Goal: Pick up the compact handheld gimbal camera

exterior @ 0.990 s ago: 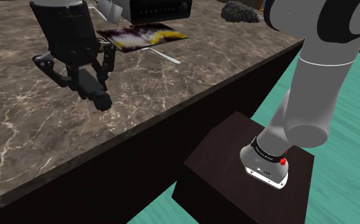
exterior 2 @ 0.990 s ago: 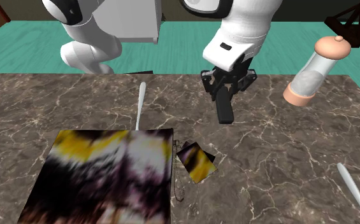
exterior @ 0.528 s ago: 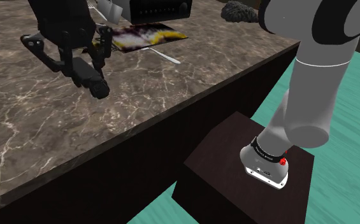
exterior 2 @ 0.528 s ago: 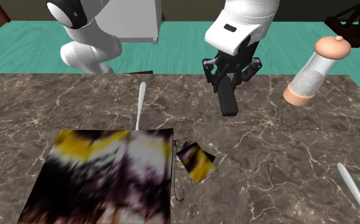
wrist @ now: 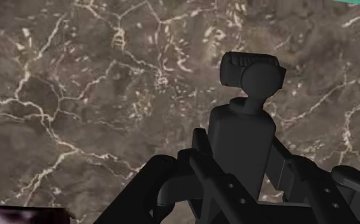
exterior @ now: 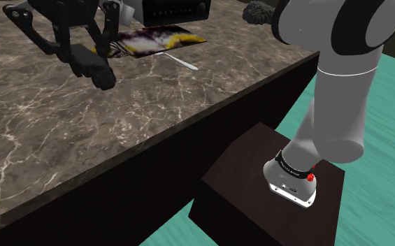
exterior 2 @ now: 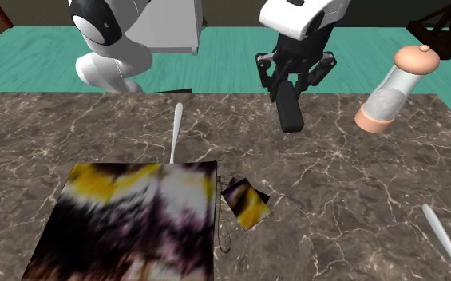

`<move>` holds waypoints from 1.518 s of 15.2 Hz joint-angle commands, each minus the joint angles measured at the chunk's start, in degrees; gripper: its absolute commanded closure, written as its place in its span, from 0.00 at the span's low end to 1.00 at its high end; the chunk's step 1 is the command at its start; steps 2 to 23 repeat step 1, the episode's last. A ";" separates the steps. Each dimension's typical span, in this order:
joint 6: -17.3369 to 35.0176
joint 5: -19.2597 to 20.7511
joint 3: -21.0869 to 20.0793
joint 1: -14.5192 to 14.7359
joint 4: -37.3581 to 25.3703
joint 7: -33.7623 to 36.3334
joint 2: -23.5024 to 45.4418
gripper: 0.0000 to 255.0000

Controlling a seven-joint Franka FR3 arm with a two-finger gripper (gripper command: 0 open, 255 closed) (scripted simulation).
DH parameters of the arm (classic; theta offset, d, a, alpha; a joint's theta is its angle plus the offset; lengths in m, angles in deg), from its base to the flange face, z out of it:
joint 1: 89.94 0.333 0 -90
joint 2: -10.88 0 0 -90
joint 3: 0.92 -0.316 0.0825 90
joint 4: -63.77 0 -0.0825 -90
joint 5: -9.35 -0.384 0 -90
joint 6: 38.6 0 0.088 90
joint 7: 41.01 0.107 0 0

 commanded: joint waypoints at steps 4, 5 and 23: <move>-0.88 0.39 0.10 0.57 -1.49 0.07 0.65 1.00; -0.88 0.39 0.10 0.57 -1.49 0.07 0.65 1.00; -0.88 0.39 0.10 0.57 -1.49 0.07 0.65 1.00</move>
